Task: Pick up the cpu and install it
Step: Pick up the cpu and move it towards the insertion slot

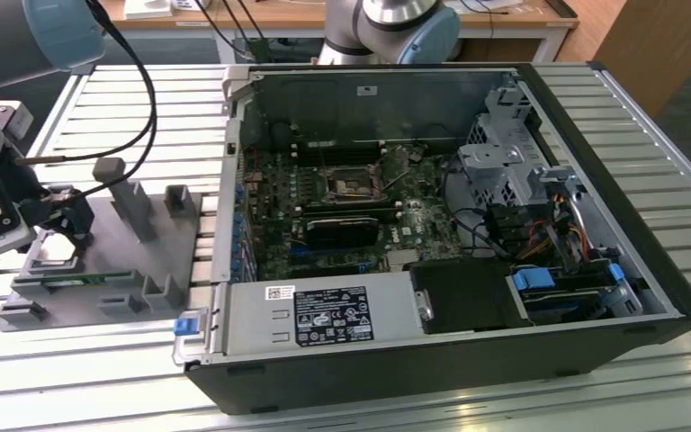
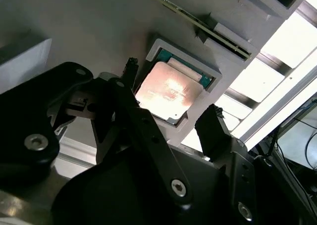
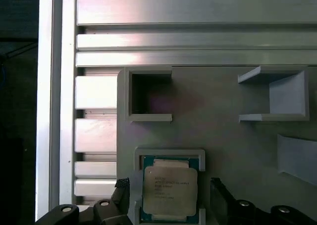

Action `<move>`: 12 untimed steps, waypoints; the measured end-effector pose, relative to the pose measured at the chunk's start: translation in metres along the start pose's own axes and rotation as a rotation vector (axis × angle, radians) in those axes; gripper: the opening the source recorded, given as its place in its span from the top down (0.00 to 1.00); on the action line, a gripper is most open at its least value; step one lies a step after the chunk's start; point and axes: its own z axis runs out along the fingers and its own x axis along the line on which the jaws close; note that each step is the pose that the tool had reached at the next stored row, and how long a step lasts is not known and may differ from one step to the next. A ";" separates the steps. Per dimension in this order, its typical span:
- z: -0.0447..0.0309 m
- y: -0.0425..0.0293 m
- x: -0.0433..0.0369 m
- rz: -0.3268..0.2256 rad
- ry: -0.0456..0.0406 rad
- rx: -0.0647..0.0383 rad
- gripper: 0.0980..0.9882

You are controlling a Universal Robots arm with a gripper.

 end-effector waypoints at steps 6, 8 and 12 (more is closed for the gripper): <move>0.0021 -0.0001 0.0011 0.022 -0.0011 -0.001 0.27; 0.0027 -0.0002 0.0011 0.025 -0.0010 0.000 0.27; 0.0044 -0.0002 0.0010 0.025 -0.0014 -0.001 0.37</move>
